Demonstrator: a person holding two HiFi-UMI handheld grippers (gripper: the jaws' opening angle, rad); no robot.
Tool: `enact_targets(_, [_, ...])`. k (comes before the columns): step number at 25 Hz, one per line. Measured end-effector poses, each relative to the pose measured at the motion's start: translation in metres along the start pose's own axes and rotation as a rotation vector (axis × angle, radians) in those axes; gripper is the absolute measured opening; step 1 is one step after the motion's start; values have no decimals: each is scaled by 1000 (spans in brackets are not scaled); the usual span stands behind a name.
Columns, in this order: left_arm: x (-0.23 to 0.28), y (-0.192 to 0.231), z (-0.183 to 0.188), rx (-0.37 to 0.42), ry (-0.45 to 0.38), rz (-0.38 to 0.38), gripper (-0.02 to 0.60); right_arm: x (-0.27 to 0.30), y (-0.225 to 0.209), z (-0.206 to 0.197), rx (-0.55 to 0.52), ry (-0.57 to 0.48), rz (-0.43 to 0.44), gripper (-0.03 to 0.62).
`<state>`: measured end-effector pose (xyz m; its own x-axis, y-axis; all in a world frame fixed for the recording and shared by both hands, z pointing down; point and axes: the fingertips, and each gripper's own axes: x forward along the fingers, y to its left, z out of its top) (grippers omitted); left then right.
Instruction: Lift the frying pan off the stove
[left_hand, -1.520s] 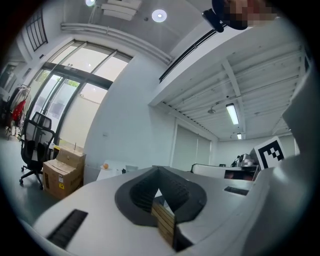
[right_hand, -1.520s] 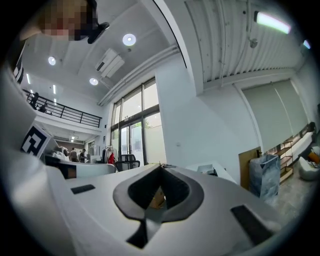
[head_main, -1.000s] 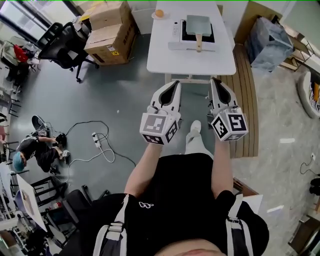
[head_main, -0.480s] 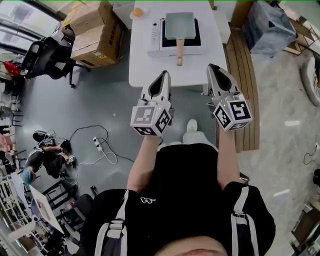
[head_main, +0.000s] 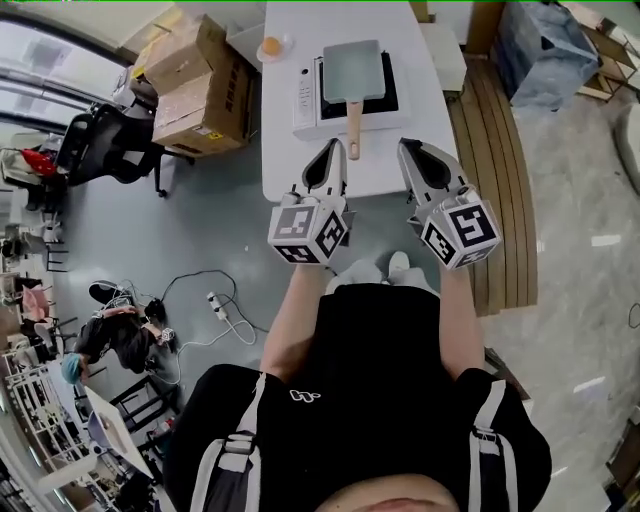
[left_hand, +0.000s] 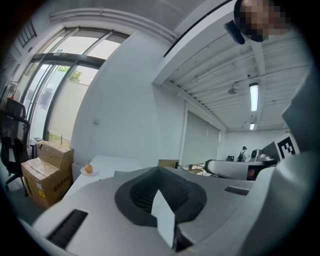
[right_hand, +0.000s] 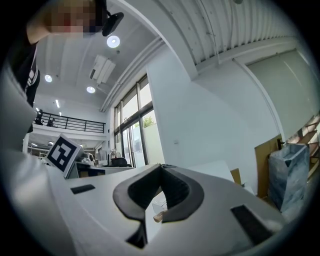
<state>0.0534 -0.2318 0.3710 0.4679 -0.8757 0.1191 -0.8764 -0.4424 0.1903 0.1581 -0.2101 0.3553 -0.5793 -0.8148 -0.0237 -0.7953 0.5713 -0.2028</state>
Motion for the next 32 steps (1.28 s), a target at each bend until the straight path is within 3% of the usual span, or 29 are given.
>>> enact_targets(5, [16, -10, -2, -11, -5, -33, 0, 9, -18, -3, 12, 29, -19, 2])
enact_targets(14, [20, 41, 9, -85, -35, 2, 0, 59, -15, -13, 1, 98, 6, 2])
enact_targets(19, [26, 67, -17, -135, 66, 13, 0, 85, -10, -34, -5, 161, 21, 3])
enact_targets(22, [32, 75, -36, -184, 134, -19, 0, 95, -11, -51, 13, 202, 24, 3])
enact_targets(28, [47, 95, -55, -279, 200, -40, 0, 107, -14, -54, 99, 165, 93, 3])
enact_targets(32, [60, 100, -73, -366, 248, -97, 2, 114, -31, -67, 135, 196, 51, 4])
